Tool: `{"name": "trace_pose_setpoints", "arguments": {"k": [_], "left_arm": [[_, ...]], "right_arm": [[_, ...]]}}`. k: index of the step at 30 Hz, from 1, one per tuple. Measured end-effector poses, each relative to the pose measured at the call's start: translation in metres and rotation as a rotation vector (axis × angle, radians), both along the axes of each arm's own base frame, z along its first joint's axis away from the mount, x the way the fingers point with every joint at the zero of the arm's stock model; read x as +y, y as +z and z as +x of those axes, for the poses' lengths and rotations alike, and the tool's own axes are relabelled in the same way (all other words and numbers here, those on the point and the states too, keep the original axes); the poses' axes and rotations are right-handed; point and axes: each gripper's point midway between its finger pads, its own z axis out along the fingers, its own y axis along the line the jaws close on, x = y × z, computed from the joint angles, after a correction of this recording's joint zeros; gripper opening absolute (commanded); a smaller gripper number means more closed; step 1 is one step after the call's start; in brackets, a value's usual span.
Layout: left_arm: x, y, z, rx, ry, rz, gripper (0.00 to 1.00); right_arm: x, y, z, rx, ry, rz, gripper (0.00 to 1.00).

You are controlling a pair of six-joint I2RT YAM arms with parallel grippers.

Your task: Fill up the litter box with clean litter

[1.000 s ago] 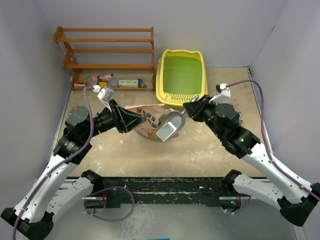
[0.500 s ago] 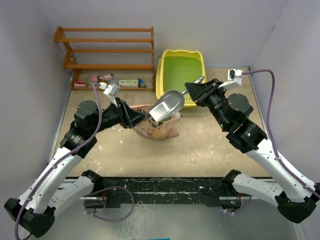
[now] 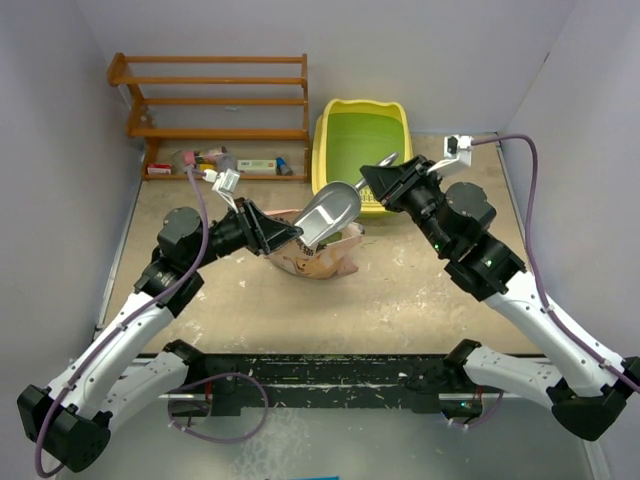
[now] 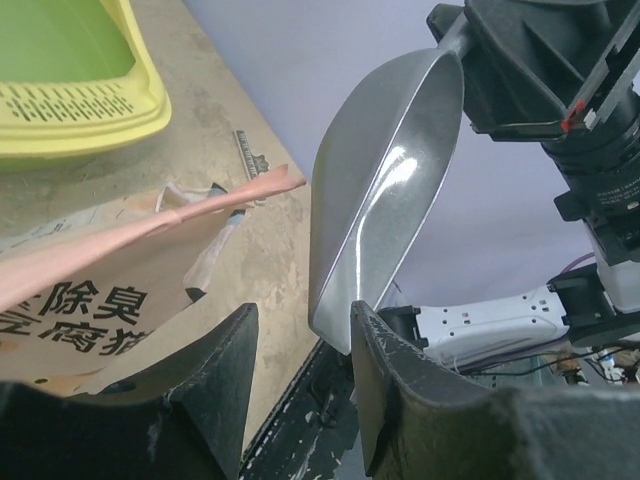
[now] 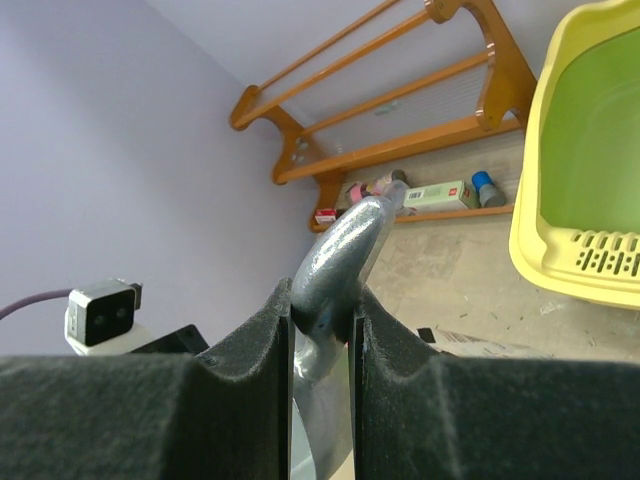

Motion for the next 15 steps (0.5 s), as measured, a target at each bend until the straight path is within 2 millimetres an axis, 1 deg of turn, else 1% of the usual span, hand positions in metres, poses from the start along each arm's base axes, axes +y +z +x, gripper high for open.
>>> {"name": "trace_pose_setpoints", "arguments": {"k": [4,7,11,15], "left_arm": [[-0.001,-0.007,0.001,0.031,0.004,-0.013,0.45],[-0.001,-0.002,0.002,0.026,0.012,-0.034,0.44],[-0.004,0.007,0.007,0.011,0.008,-0.071,0.38],[-0.011,0.005,0.014,0.032,-0.004,-0.094,0.37]], "right_arm": [[0.007,-0.007,0.003,0.016,0.019,-0.010,0.00],[0.012,-0.010,0.003,0.026,0.039,-0.012,0.00],[0.016,-0.011,0.001,0.029,0.065,-0.009,0.00],[0.015,-0.014,-0.002,0.031,0.071,-0.011,0.00]]}}
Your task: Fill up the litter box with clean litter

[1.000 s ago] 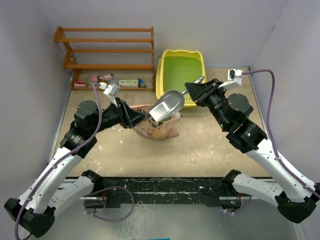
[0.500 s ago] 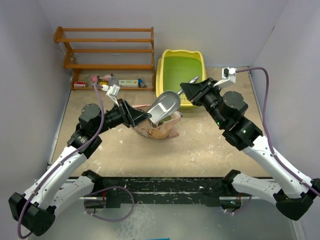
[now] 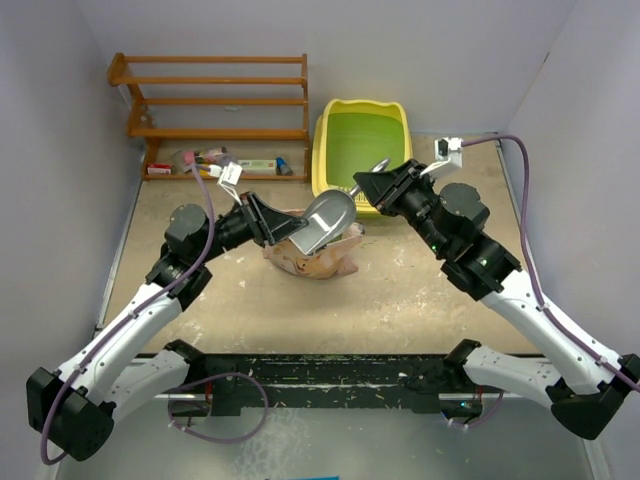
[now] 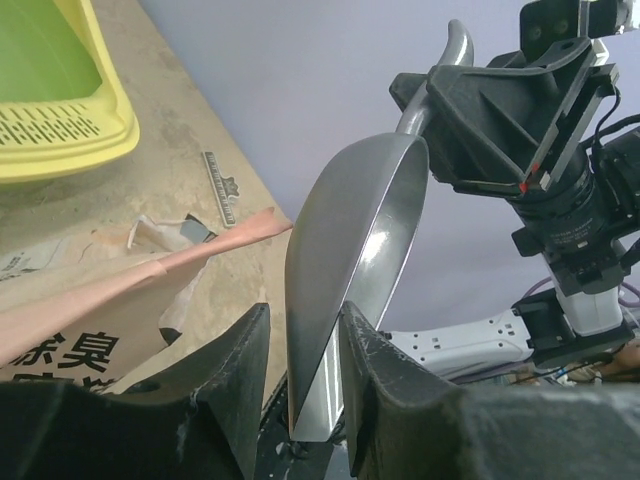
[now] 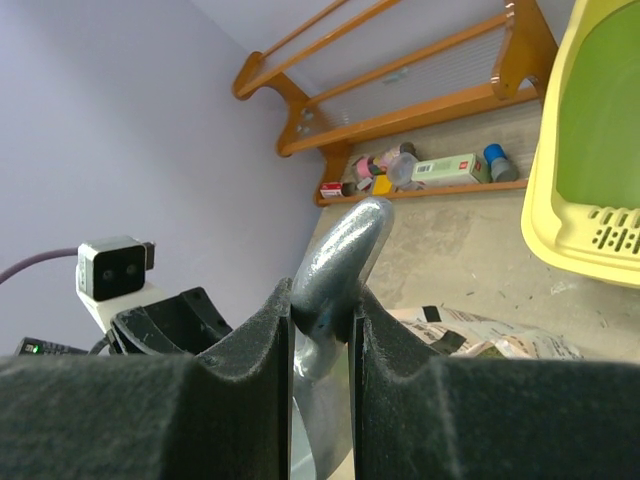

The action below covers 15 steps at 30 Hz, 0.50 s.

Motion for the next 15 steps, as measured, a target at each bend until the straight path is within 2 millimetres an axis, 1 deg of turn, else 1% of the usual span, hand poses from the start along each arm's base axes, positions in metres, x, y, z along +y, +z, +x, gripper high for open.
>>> {"name": "trace_pose_setpoints", "arguments": {"k": [5,11,15], "left_arm": [[-0.0046,-0.0057,-0.0008,0.019,-0.019,-0.020,0.41],[-0.0054,-0.0036,-0.0047,0.022,-0.026,-0.039,0.42],[-0.0012,0.0009,-0.0084,0.006,-0.012,-0.050,0.42]], "right_arm": [[-0.0030,-0.0039,-0.0028,0.001,-0.002,-0.005,0.00],[-0.0045,-0.0036,-0.0015,-0.004,-0.012,-0.009,0.00],[-0.0081,0.0031,0.0022,-0.027,-0.041,0.012,0.00]]}}
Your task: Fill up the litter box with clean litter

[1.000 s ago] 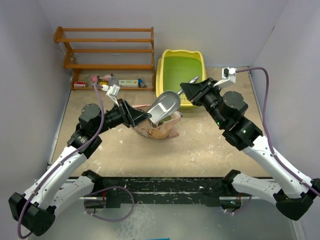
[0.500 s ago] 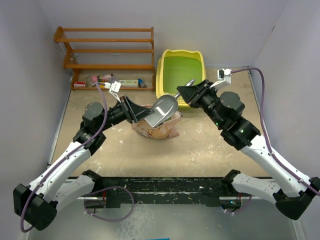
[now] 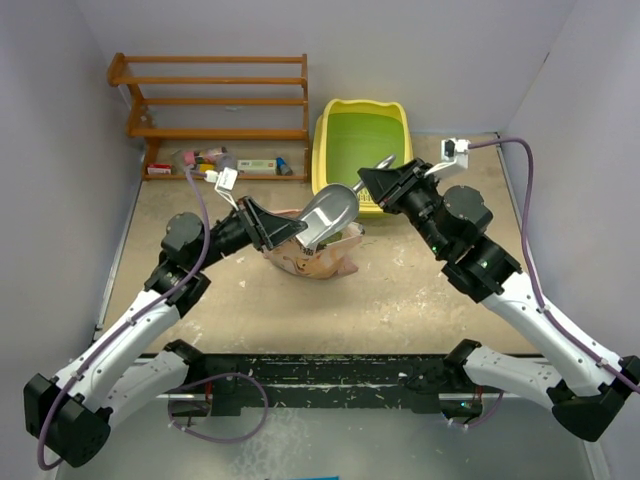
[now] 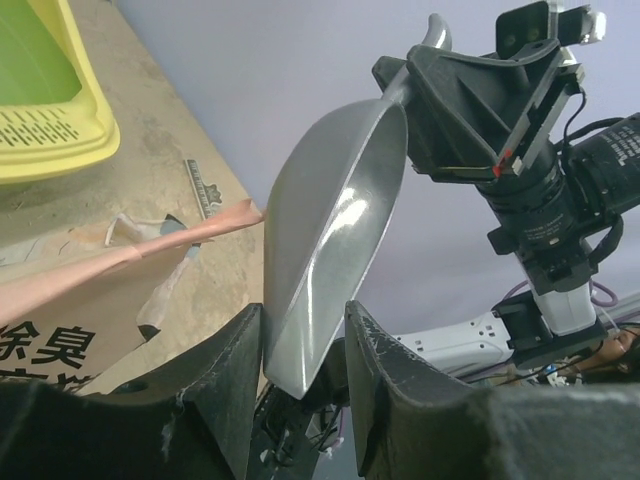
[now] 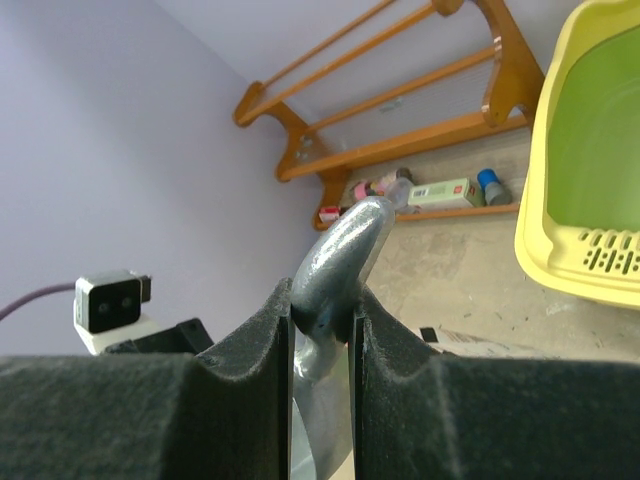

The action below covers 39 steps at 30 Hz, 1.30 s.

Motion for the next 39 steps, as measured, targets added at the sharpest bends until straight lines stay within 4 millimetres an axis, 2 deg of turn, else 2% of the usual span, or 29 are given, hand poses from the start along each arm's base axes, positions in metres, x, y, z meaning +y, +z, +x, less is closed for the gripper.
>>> {"name": "trace_pose_setpoints", "arguments": {"k": [9,14,17,21,24,25,29,33,37,39], "left_arm": [[0.003,0.005,0.002,-0.015,0.028,-0.013,0.42],[-0.002,-0.002,0.010,0.002,0.032,-0.007,0.42],[-0.006,-0.008,0.014,0.020,0.031,0.002,0.38],[-0.009,-0.008,0.016,0.028,0.028,-0.010,0.23],[-0.010,-0.003,0.016,0.017,0.028,-0.025,0.03],[-0.010,-0.002,0.016,0.010,0.031,-0.028,0.00],[-0.007,0.001,0.015,0.002,0.044,-0.025,0.00],[-0.005,0.004,0.014,-0.006,0.051,0.056,0.00],[-0.002,0.016,0.010,-0.058,0.036,0.135,0.00],[-0.002,0.015,0.005,-0.074,0.011,0.171,0.00]], "right_arm": [[-0.010,0.010,0.005,-0.041,-0.061,0.061,0.00],[-0.014,0.007,0.006,-0.046,-0.081,0.076,0.00],[-0.014,0.010,0.006,-0.054,-0.080,0.084,0.00],[-0.013,0.014,0.006,-0.069,-0.079,0.095,0.00],[-0.012,0.014,0.005,-0.071,-0.072,0.087,0.00],[-0.012,0.013,0.005,-0.071,-0.069,0.080,0.00],[-0.009,0.010,0.002,-0.072,-0.045,0.054,0.00],[-0.008,0.006,-0.006,-0.078,-0.002,0.006,0.02],[-0.009,0.012,-0.018,-0.101,0.048,-0.023,0.03],[-0.010,0.011,-0.026,-0.108,0.077,-0.044,0.08]]}}
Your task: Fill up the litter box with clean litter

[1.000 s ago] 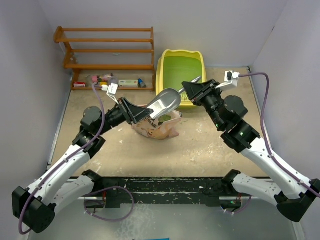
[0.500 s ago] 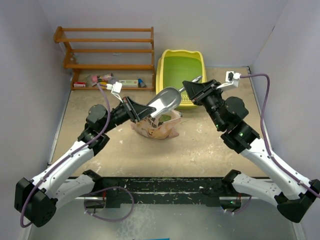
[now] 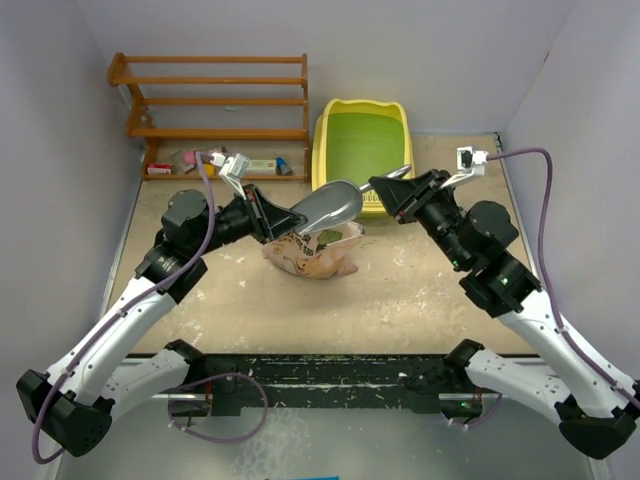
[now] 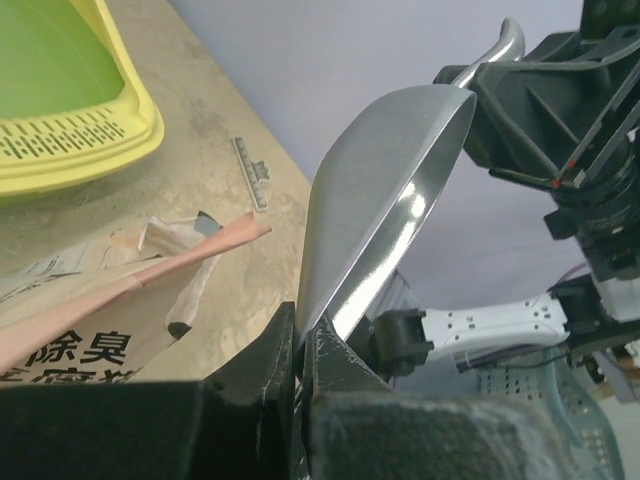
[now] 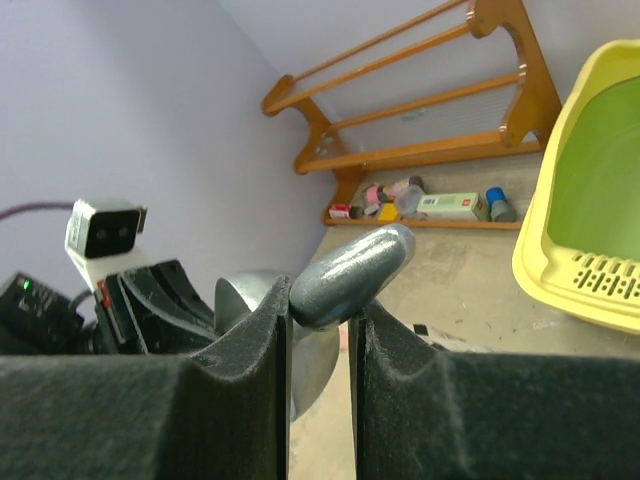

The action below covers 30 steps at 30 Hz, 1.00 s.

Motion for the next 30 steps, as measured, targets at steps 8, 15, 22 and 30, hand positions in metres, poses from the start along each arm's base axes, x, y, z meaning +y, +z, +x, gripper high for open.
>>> {"name": "trace_pose_setpoints", "arguments": {"k": [8,15,22,30], "left_arm": [[-0.006,-0.033,-0.011,0.021,-0.138,0.141,0.00],[-0.005,-0.060,-0.020,0.046,-0.201,0.099,0.00],[-0.009,-0.072,-0.034,0.120,-0.243,-0.089,0.00],[-0.004,-0.049,-0.050,0.153,-0.265,-0.209,0.00]], "right_arm": [[-0.013,-0.053,-0.036,0.039,0.089,-0.158,0.32],[-0.019,-0.115,-0.066,0.140,0.184,-0.305,0.35],[-0.029,-0.122,-0.076,0.139,0.181,-0.305,0.40],[-0.027,-0.123,-0.090,0.130,0.239,-0.306,0.60]]}}
